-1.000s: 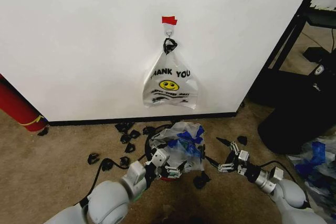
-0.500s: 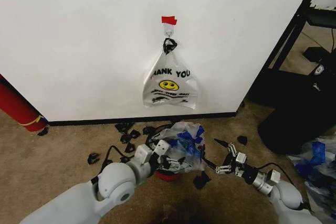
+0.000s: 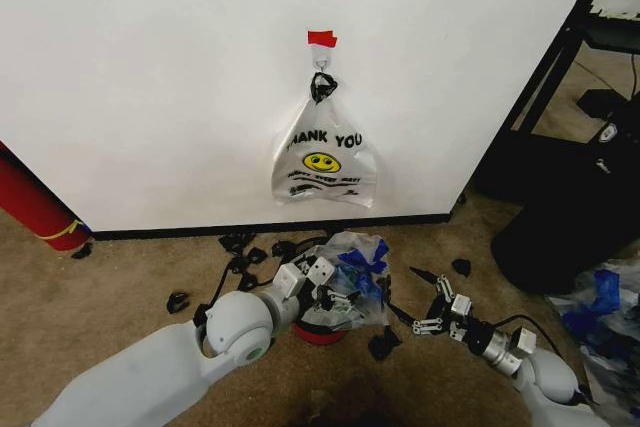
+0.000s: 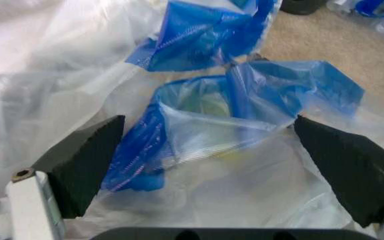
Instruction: Pick up the garbage bag from the wall and place it over the trash bin.
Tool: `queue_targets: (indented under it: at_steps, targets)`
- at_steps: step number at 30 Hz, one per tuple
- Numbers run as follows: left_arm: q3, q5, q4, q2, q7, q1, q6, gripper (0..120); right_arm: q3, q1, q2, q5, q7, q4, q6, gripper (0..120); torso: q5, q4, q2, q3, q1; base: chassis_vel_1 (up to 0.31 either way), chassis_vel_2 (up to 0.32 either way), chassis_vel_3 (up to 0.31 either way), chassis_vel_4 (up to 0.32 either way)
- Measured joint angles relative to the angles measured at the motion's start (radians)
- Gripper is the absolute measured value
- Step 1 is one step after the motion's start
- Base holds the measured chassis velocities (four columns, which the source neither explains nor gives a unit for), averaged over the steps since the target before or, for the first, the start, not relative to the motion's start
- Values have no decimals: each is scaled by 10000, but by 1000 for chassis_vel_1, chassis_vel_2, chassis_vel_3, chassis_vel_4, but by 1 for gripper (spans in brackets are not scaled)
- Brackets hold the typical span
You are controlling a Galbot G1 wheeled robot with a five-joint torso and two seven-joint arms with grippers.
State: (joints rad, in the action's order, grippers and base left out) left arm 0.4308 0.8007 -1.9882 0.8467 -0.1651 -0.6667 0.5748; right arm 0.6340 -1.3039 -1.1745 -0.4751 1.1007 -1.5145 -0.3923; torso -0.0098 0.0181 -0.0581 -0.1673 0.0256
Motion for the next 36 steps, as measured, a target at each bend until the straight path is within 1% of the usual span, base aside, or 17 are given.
queue_targets:
  at_steps: [2,3,4,6,7,9,11,13,18,22,23,24,30,32,34,36]
  targets:
    - [0,626,48,43,-64,146,210,100,0,-7,-10,14,51,-17,-4,100,0,1,0,0,0,0,0,0,0]
    - [0,626,48,43,-64,146,210,100,0,-7,-10,14,51,-17,-4,100,0,1,0,0,0,0,0,0,0]
    - [-57,1117,44,40,-100,199,420,100,-9,-14,-17,27,82,-23,-13,100,0,1,0,0,0,0,0,0,0]
    - [-163,1615,-22,-5,-131,205,676,100,-18,-15,-22,31,104,-29,-30,100,0,0,0,0,0,0,0,0,0]
    - [-270,1987,-131,-62,-141,163,836,100,-20,-15,-23,32,117,-31,-49,100,0,0,0,0,0,0,0,0,0]
    - [-331,2166,-193,-93,-142,123,921,100,-21,-16,-23,33,120,-32,-56,100,0,0,0,0,0,0,0,0,0]
    - [-663,2823,-540,-259,-113,-132,1329,100,-32,-13,-17,34,134,-32,-97,100,0,0,0,0,0,0,0,0,0]
    - [-851,2976,-732,-350,-50,-298,1527,100,-39,-4,-9,33,139,-32,-105,100,0,0,0,1,0,0,0,0,0]
    - [-1331,2915,-1199,-614,216,-831,1647,100,-63,22,2,34,171,-55,-113,100,-1,0,0,1,0,0,0,0,0]
    - [-1532,2555,-1745,-1104,374,-1412,1650,100,-64,16,21,21,234,-69,-127,100,-2,-1,0,1,-1,0,0,0,0]
    - [-1613,2423,-2001,-1380,391,-1636,1650,100,-63,7,33,6,245,-69,-144,100,-2,-1,0,1,-1,0,0,0,0]
    - [-1613,2423,-2001,-1380,391,-1636,1650,100,-63,7,33,6,245,-69,-144,100,-2,-1,0,1,-1,0,0,0,0]
    - [-2033,2015,-2931,-2217,426,-2138,1645,100,-89,-3,87,-307,186,6,-196,100,-1,-1,0,1,-2,0,0,0,0]
    - [-2192,1965,-3067,-2245,461,-2184,1643,100,-125,-11,106,-441,72,38,-196,100,0,-2,0,1,-2,0,0,0,0]
    - [-2417,2011,-3179,-2064,447,-2118,1636,100,-158,-26,128,-624,-60,80,-193,100,1,-3,-1,2,-2,0,0,0,0]
    - [-2338,2068,-3028,-1680,362,-1850,1628,100,-164,-46,136,-700,-88,103,-193,100,0,-1,-1,1,-2,0,0,0,0]
